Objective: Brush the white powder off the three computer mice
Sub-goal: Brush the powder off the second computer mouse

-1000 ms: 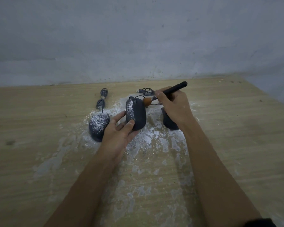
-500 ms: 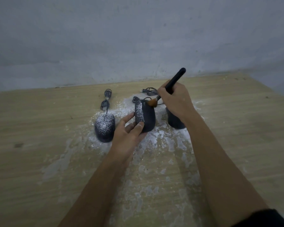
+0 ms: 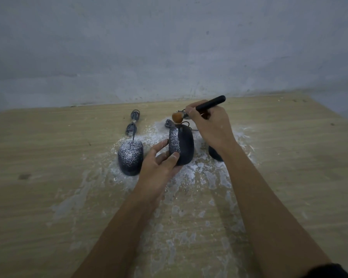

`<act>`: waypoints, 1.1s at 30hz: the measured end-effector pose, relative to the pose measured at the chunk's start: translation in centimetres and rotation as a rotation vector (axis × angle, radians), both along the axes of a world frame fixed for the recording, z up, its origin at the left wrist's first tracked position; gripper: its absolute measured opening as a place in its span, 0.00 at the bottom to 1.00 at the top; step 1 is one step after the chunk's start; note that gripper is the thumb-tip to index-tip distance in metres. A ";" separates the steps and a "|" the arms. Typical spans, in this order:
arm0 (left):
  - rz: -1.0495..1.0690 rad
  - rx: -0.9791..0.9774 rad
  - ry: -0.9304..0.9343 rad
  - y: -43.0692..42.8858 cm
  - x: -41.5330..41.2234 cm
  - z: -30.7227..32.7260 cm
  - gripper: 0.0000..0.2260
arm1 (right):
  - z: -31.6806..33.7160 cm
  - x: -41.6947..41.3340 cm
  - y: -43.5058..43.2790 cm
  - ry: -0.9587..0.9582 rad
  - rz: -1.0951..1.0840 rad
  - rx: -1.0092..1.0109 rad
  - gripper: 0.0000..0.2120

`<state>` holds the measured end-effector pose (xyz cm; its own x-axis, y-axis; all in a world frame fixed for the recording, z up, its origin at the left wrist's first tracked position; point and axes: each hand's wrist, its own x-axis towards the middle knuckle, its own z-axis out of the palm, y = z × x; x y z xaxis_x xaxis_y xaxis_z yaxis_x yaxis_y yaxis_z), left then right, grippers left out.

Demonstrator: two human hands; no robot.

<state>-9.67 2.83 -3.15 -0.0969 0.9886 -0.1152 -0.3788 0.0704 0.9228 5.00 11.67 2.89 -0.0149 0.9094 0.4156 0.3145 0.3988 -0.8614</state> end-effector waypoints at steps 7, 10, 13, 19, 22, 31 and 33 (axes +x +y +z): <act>-0.009 0.025 0.048 -0.1 0.1 -0.1 0.16 | 0.1 0.1 -0.2 -0.055 0.033 0.006 0.05; -0.006 0.033 0.055 -0.2 0.1 -0.1 0.16 | 0.4 0.1 -0.2 0.010 0.001 0.000 0.04; -0.006 0.040 0.067 -0.3 0.1 -0.1 0.17 | 0.5 0.7 0.1 0.013 -0.095 0.024 0.06; 0.001 0.033 0.075 -0.4 0.3 0.2 0.17 | 0.8 0.4 -0.5 0.006 0.018 0.001 0.07; 0.003 0.020 0.072 -0.3 0.3 0.1 0.17 | 1.1 1.2 -0.1 -0.001 -0.056 0.004 0.07; 0.001 0.010 0.076 -0.2 0.2 0.0 0.16 | 1.1 1.2 -0.2 0.002 -0.007 0.022 0.07; 0.000 0.010 0.076 -0.2 0.3 0.0 0.16 | 1.0 1.5 -0.3 -0.066 0.038 0.005 0.06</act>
<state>-9.36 2.62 -3.14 -0.1048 0.9897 -0.0976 -0.3077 0.0610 0.9495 6.50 11.33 3.86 -0.0769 0.9056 0.4172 0.3555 0.4158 -0.8371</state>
